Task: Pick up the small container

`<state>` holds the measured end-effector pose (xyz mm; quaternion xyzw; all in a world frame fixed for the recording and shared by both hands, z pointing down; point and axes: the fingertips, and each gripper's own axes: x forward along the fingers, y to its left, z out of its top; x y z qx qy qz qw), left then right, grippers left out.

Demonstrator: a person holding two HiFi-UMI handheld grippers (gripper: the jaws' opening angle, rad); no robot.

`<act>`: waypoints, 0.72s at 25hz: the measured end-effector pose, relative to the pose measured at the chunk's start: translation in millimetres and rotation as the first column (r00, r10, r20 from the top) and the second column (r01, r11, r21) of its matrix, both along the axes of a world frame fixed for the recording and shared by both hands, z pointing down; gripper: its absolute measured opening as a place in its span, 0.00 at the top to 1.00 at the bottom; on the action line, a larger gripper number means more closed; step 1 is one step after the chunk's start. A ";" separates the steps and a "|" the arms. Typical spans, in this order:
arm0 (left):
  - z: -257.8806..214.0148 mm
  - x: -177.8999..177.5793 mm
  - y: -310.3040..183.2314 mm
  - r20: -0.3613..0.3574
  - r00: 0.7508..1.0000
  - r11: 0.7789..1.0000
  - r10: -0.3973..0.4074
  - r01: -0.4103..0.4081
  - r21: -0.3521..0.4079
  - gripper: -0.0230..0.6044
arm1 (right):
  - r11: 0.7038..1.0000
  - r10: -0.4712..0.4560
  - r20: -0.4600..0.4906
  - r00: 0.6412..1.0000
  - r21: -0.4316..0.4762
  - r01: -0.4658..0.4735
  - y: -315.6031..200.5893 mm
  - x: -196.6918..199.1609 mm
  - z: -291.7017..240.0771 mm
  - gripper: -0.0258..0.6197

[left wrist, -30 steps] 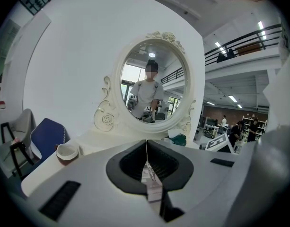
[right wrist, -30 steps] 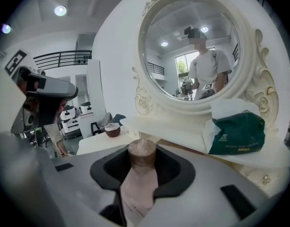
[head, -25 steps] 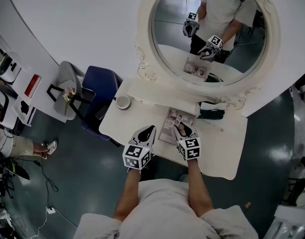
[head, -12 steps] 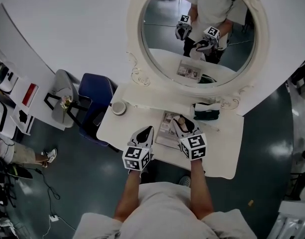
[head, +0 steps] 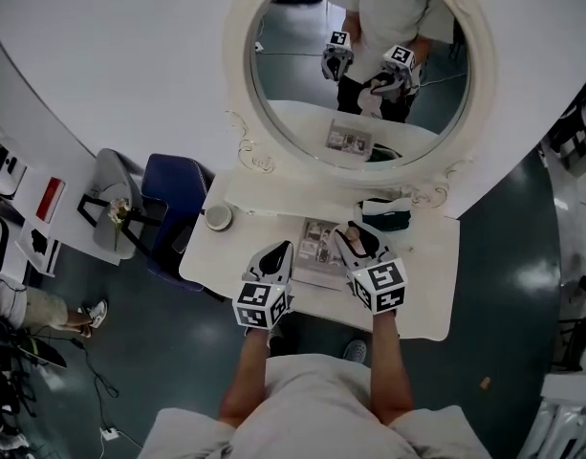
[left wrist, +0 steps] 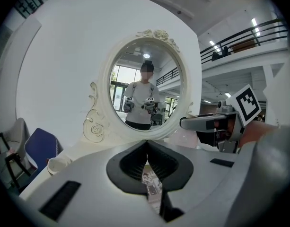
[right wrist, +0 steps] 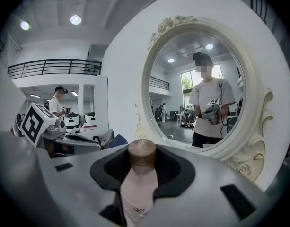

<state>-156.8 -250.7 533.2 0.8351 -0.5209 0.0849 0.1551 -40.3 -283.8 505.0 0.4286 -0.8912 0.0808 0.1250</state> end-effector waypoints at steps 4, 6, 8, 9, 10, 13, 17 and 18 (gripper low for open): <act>-1.2 6.1 0.5 -0.004 1.000 1.000 0.015 -0.015 0.008 0.92 | 1.000 0.005 0.002 1.000 -0.002 -0.005 1.6 5.3 -0.2 0.75; 0.2 8.1 2.9 -0.001 1.000 1.000 0.019 -0.019 0.007 0.92 | 1.000 0.008 -0.001 1.000 0.001 -0.008 3.0 7.4 -1.1 0.75; 2.3 8.9 6.2 0.001 1.000 1.000 0.021 -0.021 0.004 0.92 | 1.000 0.013 -0.003 1.000 0.005 -0.013 4.6 9.4 -2.0 0.75; 3.0 9.1 7.8 0.002 1.000 1.000 0.022 -0.022 0.003 0.92 | 1.000 0.016 -0.003 1.000 0.006 -0.016 5.3 10.5 -2.4 0.75; 3.0 9.0 9.0 0.003 1.000 1.000 0.022 -0.022 0.003 0.92 | 1.000 0.020 -0.003 1.000 0.007 -0.020 5.5 11.5 -2.8 0.75; -0.5 5.3 10.7 0.007 1.000 1.000 0.017 -0.017 0.010 0.92 | 1.000 0.028 0.007 1.000 0.005 -0.028 5.6 12.5 -3.3 0.75; -5.4 -3.2 11.5 0.002 1.000 1.000 0.004 -0.004 0.024 0.92 | 0.999 0.035 0.022 0.999 -0.003 -0.035 7.4 11.9 0.1 0.75; -7.4 -5.2 11.1 -0.005 1.000 1.000 0.000 0.000 0.025 0.92 | 0.999 0.036 0.028 0.999 -0.004 -0.036 7.4 11.8 0.9 0.75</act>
